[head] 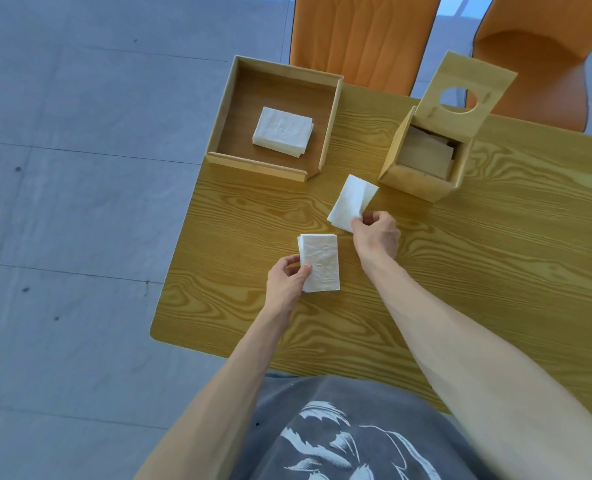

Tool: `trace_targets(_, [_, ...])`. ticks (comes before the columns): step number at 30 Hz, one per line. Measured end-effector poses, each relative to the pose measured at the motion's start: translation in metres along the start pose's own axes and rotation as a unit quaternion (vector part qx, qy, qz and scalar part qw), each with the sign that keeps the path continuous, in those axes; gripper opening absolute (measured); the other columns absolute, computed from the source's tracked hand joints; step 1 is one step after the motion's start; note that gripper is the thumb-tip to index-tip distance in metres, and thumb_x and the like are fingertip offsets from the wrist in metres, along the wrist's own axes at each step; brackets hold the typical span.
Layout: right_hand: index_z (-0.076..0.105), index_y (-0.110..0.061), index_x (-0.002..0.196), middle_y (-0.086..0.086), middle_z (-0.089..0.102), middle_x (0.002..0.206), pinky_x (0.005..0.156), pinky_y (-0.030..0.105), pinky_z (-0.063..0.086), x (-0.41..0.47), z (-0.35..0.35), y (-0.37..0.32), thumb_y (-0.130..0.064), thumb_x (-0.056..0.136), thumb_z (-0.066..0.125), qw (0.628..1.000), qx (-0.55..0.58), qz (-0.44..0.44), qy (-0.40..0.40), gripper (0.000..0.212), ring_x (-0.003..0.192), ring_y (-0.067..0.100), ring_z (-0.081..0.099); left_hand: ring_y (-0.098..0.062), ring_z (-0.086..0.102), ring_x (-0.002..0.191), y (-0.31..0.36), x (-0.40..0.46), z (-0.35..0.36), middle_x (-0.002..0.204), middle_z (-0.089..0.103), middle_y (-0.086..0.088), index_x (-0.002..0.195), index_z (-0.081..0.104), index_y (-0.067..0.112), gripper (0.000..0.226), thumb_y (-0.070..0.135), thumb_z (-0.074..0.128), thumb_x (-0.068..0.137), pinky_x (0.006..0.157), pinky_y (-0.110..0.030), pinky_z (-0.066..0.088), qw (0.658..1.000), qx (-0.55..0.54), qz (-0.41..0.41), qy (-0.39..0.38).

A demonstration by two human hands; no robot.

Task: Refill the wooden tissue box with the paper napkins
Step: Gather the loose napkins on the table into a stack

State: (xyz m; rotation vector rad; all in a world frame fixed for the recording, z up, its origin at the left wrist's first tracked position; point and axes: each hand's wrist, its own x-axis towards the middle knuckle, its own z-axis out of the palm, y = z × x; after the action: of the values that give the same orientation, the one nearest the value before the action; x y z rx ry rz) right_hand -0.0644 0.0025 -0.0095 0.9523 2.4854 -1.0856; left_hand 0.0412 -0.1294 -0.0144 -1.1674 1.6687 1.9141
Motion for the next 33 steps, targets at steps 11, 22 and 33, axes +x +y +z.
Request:
trace_targets(11, [0.070,-0.011,0.103,0.003,0.074,0.088,0.058,0.025,0.052,-0.018,-0.037,0.049,-0.013,0.089,0.073,0.938,0.263,0.009,-0.225,0.015,0.068,0.010,0.068,-0.024,0.069,0.093,0.003,0.006,-0.005,0.114,0.071,-0.012,0.126,0.057,0.008,0.034,0.019,0.063,0.094,0.058,-0.024,0.052,1.000,0.015,-0.005,-0.021])
trace_targets(22, [0.067,-0.001,0.110,0.006,0.074,0.087,0.047,0.021,0.048,-0.047,-0.013,0.068,-0.009,0.087,0.074,0.940,0.149,-0.036,-0.303,0.026,0.060,0.011,0.067,-0.017,0.071,0.077,0.004,0.004,-0.014,0.105,0.074,-0.010,0.125,0.057,0.012,0.032,0.025,0.059,0.096,0.061,-0.026,0.053,0.998,0.014,-0.010,-0.061])
trace_targets(33, [0.067,-0.025,0.112,-0.003,0.075,0.101,0.083,0.039,0.056,-0.052,-0.007,0.067,-0.044,0.083,0.070,0.959,-0.127,-0.180,-0.179,0.035,0.093,0.018,0.070,-0.011,0.073,0.069,0.012,0.007,-0.011,0.090,0.075,-0.003,0.115,0.066,0.007,0.029,0.026,0.064,0.094,0.054,-0.020,0.054,0.988,0.077,0.002,-0.137])
